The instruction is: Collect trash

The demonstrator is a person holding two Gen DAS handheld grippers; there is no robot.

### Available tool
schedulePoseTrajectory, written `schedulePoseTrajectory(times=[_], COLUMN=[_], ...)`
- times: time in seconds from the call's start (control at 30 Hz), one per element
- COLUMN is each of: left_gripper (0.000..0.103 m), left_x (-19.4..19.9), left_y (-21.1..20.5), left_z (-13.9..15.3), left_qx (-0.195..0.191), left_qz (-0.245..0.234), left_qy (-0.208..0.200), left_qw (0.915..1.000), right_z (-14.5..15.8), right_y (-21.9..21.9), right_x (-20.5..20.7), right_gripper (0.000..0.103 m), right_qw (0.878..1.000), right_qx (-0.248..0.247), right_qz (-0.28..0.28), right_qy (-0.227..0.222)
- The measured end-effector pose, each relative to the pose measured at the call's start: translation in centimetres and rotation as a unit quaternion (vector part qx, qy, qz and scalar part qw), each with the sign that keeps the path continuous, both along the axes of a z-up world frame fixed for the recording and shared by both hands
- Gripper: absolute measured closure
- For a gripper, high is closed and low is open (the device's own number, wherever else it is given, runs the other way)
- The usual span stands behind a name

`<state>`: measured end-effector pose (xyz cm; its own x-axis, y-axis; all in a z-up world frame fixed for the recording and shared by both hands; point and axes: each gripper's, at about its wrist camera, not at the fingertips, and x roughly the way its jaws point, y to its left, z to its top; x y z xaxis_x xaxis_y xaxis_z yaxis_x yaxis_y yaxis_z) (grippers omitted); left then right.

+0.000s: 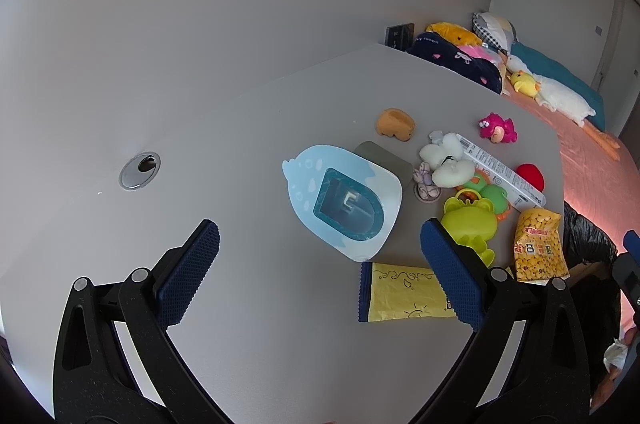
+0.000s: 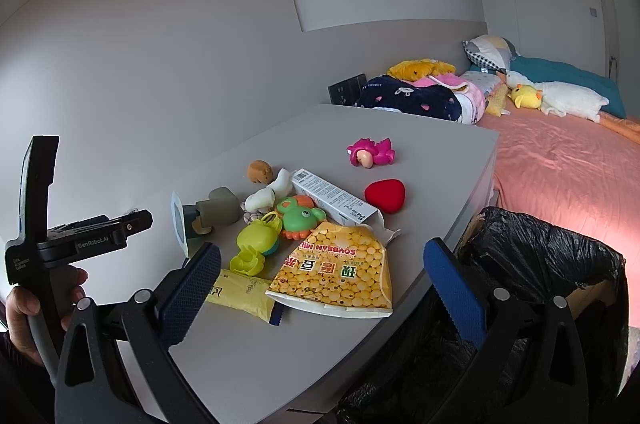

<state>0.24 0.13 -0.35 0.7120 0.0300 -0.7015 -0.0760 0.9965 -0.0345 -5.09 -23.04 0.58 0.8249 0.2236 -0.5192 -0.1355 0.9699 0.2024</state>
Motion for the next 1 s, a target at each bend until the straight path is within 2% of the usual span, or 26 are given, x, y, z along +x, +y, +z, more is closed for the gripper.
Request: schedulePoseTrajectory(times=[1.0], left_gripper=[0.006], left_x=[-0.25], left_y=[-0.50], left_z=[-0.26], left_qx=[0.004], left_qz=[-0.002], left_qy=[0.001], left_qw=[1.0000], right_z=[-0.12], right_y=[-0.17], right_x=[0.20], right_gripper=[0.002], right_qw=[1.000], right_qx=[0.002], right_qz=[-0.003], right_qy=[0.010])
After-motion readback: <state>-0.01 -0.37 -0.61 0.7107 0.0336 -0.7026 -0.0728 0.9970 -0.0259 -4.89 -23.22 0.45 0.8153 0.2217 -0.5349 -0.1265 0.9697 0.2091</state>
